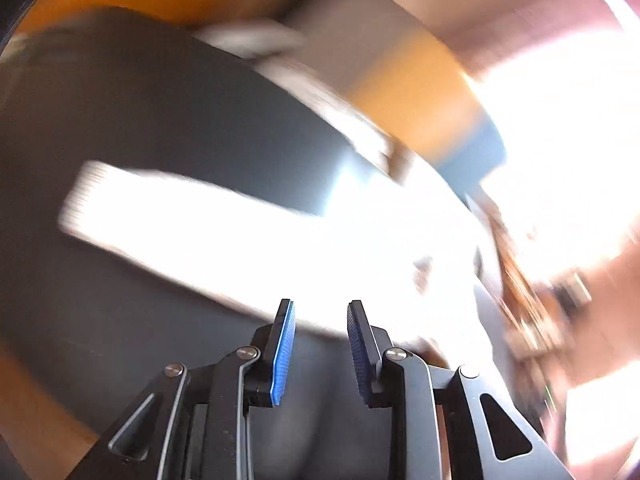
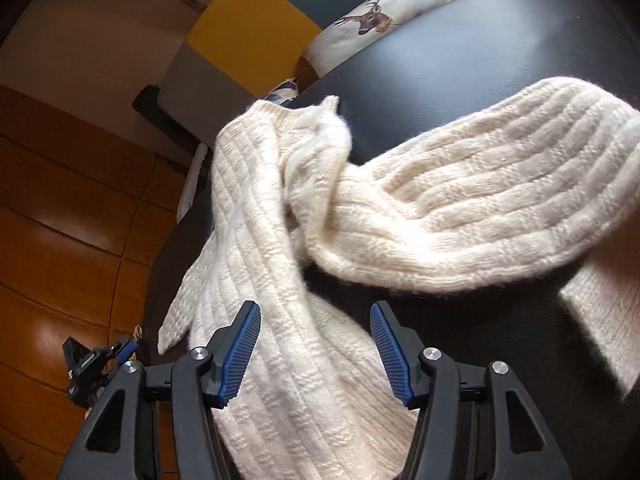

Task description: Fold clothes

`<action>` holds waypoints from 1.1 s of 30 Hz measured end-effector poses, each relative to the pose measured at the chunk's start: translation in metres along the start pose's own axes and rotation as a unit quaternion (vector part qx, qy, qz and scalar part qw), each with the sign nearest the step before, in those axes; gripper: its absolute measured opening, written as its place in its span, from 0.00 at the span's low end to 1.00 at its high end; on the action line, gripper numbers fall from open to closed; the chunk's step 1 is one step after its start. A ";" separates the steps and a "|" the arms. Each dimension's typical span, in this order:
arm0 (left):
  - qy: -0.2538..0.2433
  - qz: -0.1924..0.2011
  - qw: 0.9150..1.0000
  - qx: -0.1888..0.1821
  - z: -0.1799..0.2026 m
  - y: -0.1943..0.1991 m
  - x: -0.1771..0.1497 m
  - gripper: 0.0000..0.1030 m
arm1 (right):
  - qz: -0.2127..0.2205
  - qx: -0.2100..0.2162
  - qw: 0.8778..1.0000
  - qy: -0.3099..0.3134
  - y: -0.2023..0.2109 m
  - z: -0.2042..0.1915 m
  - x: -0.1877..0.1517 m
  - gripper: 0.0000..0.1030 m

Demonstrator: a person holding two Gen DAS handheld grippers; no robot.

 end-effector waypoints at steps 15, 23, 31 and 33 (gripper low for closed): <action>-0.049 -0.183 0.977 -0.102 0.142 -0.141 -0.090 0.25 | 0.039 -0.032 0.999 0.003 0.014 0.011 0.010 0.57; -0.045 -0.109 0.989 -0.093 0.119 -0.120 -0.062 0.05 | 0.047 -0.064 0.997 -0.010 0.002 0.010 0.043 0.57; -0.005 -0.019 1.000 -0.011 0.046 -0.090 -0.015 0.05 | 0.024 -0.224 0.965 0.132 -0.056 0.005 0.047 0.46; 0.005 0.003 1.000 0.009 0.028 -0.082 -0.004 0.05 | 0.029 -0.269 0.951 0.153 -0.052 0.009 0.048 0.46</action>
Point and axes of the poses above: each gripper's, at about its wrist camera, not at the fingertips, and y roughly against the way its jaws point, z to its right, x to its top, the point moved 6 cm from there along -y, roughly the way its jaws point, and after that the axes turned 1 degree about y, right-handed, at the moved point
